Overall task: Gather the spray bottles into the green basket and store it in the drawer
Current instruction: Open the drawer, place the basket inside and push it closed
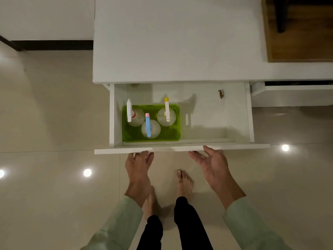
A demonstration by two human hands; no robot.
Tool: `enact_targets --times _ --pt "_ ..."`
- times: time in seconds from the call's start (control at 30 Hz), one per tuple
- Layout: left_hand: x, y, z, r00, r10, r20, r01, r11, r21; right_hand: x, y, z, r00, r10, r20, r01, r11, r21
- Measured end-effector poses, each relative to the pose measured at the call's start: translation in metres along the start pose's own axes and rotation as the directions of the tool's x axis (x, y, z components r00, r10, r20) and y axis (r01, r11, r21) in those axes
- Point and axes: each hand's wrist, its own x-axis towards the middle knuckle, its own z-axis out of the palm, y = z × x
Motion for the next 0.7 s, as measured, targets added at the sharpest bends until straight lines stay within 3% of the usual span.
enact_targets --times 0.2,0.7 --pt "0.020 0.032 0.031 0.997 0.061 0.050 -0.061 0.998 0.009 0.022 -0.024 0.030 0.998 -0.019 0.055 0.017 0.999 0.048" --pt "0.063 0.118 0.121 0.984 0.066 0.168 -0.054 0.996 -0.072 0.074 -0.094 0.126 0.989 -0.046 0.138 0.049 0.999 -0.022"
